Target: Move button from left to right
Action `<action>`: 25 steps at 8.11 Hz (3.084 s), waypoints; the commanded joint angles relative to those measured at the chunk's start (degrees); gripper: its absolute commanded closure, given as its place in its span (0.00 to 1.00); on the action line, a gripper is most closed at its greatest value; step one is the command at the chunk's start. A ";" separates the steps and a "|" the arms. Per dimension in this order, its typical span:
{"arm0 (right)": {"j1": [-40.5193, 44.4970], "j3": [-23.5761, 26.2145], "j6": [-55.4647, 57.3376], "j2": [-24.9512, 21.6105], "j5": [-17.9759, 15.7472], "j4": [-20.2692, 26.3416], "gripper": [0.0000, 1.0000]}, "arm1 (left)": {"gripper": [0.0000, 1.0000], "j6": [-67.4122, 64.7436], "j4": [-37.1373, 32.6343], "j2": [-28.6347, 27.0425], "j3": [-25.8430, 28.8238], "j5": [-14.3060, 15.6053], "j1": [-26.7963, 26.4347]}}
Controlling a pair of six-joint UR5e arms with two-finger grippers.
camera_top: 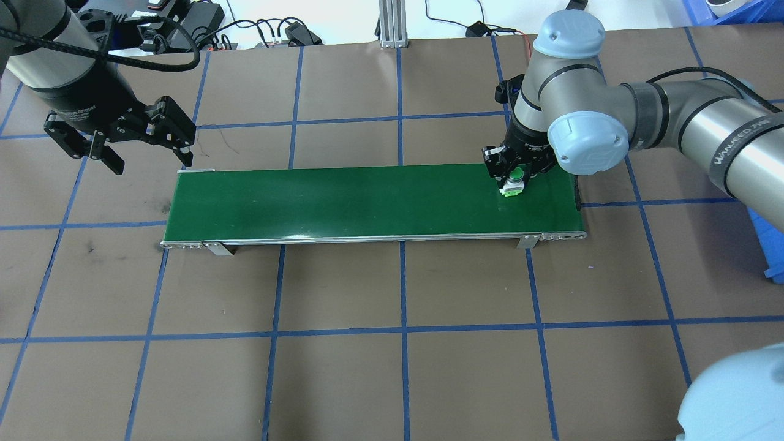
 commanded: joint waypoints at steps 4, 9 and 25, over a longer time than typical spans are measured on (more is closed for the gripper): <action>-17.21 -10.51 -27.91 -3.06 -4.79 10.31 1.00 | 0.00 0.02 0.08 0.08 0.26 -0.07 -0.04; -43.16 -11.40 -79.06 -2.81 -8.49 3.67 1.00 | 0.00 0.02 0.08 0.25 0.00 -0.07 -0.04; -49.09 -9.02 -77.70 -8.30 -4.27 11.22 0.00 | 0.00 0.11 0.44 0.17 0.26 -0.59 0.23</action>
